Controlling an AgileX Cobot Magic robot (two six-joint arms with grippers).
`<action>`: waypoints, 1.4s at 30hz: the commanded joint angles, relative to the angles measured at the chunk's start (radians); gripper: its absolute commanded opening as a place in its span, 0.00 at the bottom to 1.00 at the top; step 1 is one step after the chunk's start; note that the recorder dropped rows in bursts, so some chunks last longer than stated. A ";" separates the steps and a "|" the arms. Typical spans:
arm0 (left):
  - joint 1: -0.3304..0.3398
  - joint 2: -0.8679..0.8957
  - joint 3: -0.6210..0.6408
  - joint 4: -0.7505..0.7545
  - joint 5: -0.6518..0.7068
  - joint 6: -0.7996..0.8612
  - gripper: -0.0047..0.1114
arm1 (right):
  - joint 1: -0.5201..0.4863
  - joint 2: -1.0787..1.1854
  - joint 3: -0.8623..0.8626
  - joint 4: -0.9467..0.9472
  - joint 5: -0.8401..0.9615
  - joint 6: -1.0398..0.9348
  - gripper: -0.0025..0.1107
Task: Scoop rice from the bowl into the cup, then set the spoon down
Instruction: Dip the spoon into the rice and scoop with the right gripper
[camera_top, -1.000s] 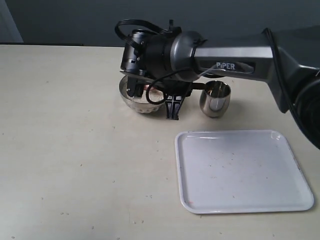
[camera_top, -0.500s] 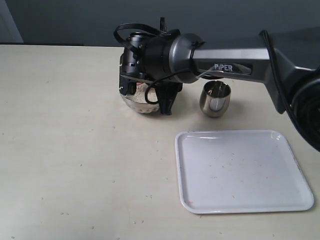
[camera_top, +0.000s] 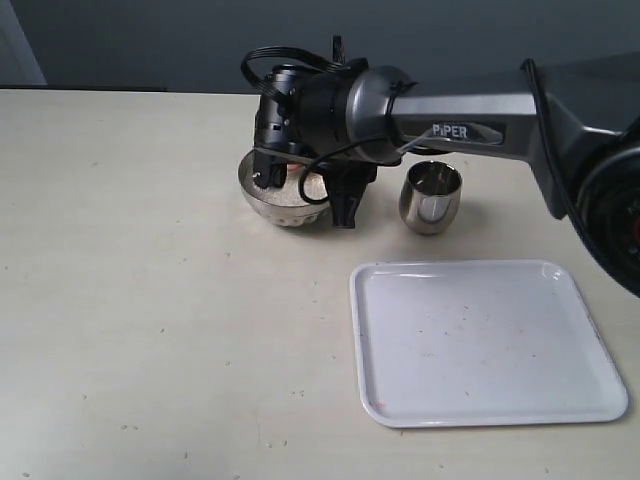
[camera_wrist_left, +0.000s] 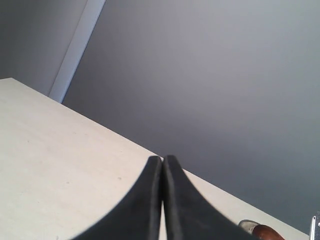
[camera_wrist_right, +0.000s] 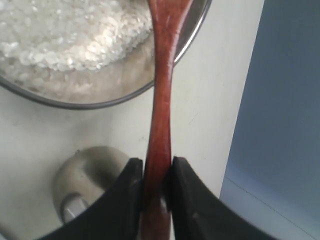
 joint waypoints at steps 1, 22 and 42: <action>0.003 -0.003 -0.003 0.004 -0.013 0.001 0.04 | -0.007 -0.004 -0.007 0.010 -0.017 -0.002 0.01; 0.003 -0.003 -0.003 0.004 -0.013 0.001 0.04 | -0.007 0.031 -0.007 0.047 -0.031 -0.062 0.01; 0.003 -0.003 -0.003 0.004 -0.013 0.001 0.04 | -0.052 0.031 -0.085 0.284 -0.031 -0.126 0.01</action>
